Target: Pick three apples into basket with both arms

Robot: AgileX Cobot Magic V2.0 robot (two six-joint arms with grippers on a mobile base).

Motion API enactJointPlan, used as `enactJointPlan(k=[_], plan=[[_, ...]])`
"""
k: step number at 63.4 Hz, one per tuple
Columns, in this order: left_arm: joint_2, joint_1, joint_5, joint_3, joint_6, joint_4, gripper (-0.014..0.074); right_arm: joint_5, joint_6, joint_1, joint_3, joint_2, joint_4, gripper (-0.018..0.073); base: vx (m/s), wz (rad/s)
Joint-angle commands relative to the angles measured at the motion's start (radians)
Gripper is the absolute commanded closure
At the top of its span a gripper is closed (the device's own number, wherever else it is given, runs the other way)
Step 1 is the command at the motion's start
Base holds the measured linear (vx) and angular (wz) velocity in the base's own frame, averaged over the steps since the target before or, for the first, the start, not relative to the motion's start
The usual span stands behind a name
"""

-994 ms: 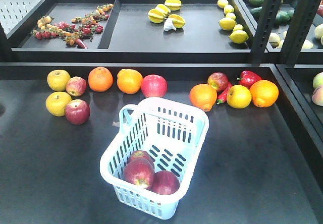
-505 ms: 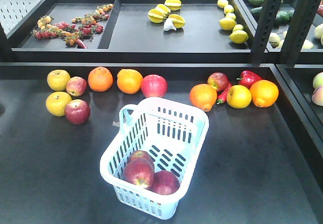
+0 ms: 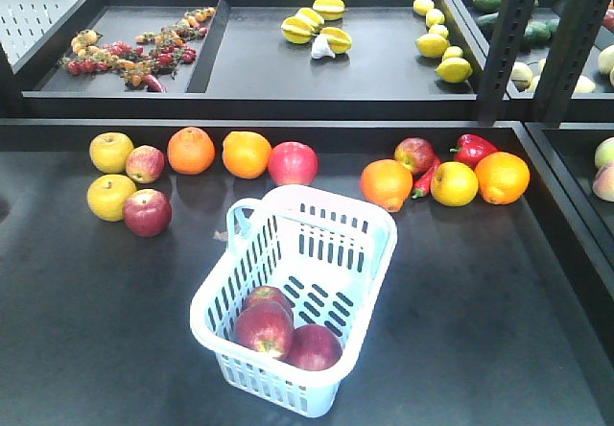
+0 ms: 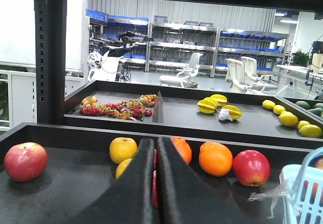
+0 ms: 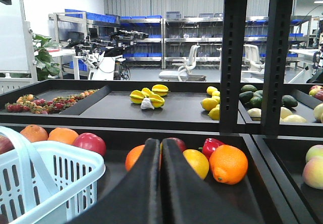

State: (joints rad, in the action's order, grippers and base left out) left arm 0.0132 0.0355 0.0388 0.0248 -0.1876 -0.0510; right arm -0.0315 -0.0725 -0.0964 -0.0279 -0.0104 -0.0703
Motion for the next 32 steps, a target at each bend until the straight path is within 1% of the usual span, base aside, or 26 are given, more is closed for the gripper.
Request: enactJointPlan(k=[1,32], plan=[[0.014,-0.001,0.074,0.022,-0.006,0.009,0.0603,-0.056,0.006,0.008,-0.016,-0.011,-0.009,0.0568,0.00,0.00],[0.014,-0.001,0.074,0.022,-0.006,0.009,0.0603,-0.055,0.006,0.008,-0.016,-0.011,-0.009,0.0568,0.00,0.00]])
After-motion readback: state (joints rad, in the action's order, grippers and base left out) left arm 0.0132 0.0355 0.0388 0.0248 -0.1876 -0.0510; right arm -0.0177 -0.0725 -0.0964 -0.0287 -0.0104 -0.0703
